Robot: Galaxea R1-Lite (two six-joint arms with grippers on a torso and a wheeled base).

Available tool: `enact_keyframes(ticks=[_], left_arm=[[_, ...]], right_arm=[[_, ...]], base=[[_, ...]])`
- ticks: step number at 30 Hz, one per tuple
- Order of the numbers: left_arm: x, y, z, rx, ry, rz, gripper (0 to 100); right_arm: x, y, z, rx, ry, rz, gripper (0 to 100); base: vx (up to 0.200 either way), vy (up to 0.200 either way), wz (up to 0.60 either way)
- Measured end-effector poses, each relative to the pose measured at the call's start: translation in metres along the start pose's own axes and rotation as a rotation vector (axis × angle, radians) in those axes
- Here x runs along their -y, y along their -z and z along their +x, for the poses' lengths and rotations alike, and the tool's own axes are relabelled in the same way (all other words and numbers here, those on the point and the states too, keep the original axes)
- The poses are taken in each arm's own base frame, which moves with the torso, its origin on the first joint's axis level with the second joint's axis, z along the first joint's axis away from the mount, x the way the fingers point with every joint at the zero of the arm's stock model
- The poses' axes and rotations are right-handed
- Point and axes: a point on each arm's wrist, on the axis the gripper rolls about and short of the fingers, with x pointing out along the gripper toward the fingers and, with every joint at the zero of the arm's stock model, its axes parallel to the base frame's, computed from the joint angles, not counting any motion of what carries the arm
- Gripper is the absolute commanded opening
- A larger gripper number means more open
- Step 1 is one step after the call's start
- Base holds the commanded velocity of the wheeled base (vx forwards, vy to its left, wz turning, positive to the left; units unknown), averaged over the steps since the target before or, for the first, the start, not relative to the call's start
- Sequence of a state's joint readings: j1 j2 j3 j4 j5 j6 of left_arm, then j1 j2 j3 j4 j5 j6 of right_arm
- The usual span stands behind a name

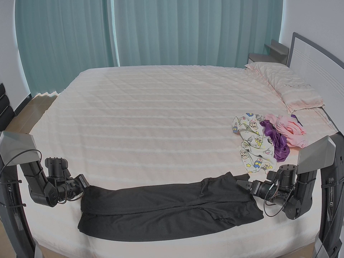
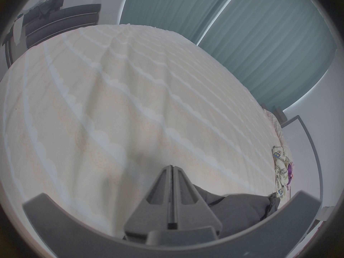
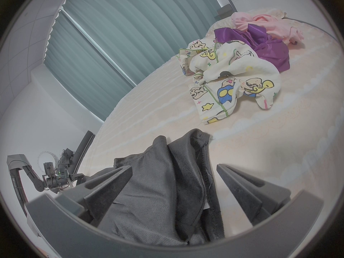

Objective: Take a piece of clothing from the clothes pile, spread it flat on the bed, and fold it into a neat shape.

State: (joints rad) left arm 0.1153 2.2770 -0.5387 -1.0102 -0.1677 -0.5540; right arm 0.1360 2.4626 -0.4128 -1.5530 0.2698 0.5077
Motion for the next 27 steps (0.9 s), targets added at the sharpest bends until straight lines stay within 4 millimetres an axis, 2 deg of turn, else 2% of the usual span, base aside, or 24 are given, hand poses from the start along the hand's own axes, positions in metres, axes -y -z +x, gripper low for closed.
enact_keyframes(ticks=[10,20,21,27], left_arm=[[-0.008,-0.009,-0.005,0.030,-0.017,-0.028,0],[-0.013,-0.008,-0.004,0.027,-0.027,-0.044,0],[-0.013,-0.008,-0.003,0.025,-0.028,-0.044,100],[-0.015,-0.007,0.001,0.020,-0.031,-0.073,100]], right_arm=[[0.000,0.000,0.000,0.000,0.000,0.000,100],[0.002,0.001,0.001,-0.001,0.006,0.003,100],[0.003,0.001,0.001,-0.001,0.006,0.003,100],[0.003,0.001,0.002,-0.004,0.007,0.004,100]], base=[[0.000,0.000,0.00],[0.000,0.000,0.00],[0.000,0.000,0.00],[0.000,0.000,0.00]])
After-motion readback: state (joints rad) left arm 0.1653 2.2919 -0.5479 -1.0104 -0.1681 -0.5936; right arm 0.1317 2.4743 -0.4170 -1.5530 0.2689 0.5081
